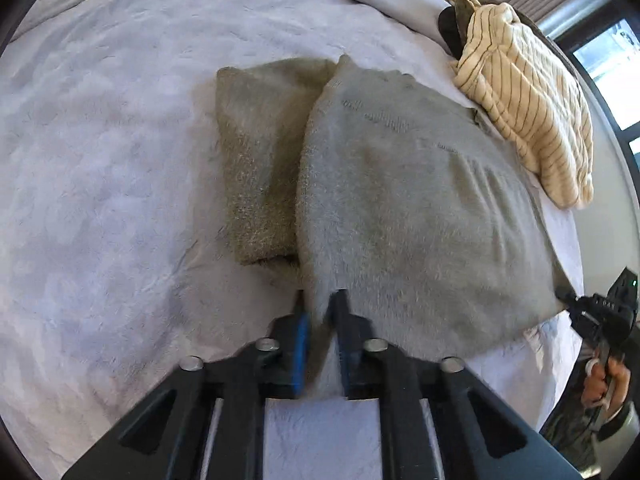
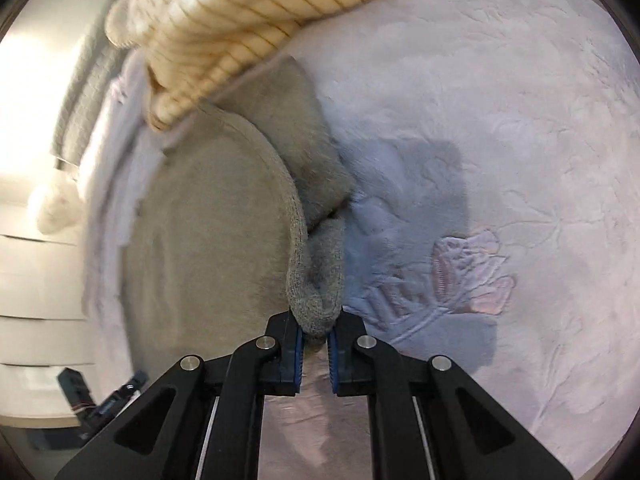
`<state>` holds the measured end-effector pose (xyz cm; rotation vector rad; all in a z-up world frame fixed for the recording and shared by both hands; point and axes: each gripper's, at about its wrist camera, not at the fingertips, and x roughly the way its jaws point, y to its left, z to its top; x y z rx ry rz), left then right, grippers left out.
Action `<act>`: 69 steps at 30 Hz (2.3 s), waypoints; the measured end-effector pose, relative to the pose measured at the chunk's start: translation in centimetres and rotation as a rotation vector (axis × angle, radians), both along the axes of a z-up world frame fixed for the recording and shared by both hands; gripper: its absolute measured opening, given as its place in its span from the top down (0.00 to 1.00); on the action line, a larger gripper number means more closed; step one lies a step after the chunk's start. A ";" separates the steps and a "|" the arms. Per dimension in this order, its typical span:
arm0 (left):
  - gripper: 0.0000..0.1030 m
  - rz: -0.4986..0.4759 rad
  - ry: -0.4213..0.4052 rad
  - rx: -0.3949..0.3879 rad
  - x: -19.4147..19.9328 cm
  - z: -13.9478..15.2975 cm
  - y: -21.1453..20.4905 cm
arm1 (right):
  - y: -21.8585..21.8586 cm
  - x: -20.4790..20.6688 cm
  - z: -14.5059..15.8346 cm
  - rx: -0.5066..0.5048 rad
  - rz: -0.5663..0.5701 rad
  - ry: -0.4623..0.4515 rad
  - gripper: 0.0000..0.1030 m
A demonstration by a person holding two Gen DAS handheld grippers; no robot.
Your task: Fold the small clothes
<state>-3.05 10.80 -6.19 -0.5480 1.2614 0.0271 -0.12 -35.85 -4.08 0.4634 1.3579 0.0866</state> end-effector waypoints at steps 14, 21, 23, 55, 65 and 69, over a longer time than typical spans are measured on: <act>0.90 0.028 0.010 0.012 -3.0 1.0 1.9 | 1.4 -2.1 3.5 -0.096 0.075 -0.054 0.87; 0.90 0.030 -0.105 0.087 4.1 2.4 2.1 | 6.4 3.6 2.4 -0.088 0.171 -0.104 0.87; 0.90 0.041 -0.112 0.094 6.1 1.8 1.8 | 7.8 5.2 1.6 -0.112 0.198 -0.113 0.87; 0.72 0.116 0.069 0.076 -4.3 -2.8 1.3 | 16.4 -2.6 -3.3 -0.105 0.532 0.002 0.86; 0.72 0.144 0.081 0.100 -6.3 -0.9 1.9 | 21.4 -4.5 -1.1 -0.116 0.626 -0.078 0.83; 0.72 0.153 0.081 0.115 -6.8 -0.6 1.9 | 25.4 -4.4 -1.0 -0.072 0.696 -0.114 0.83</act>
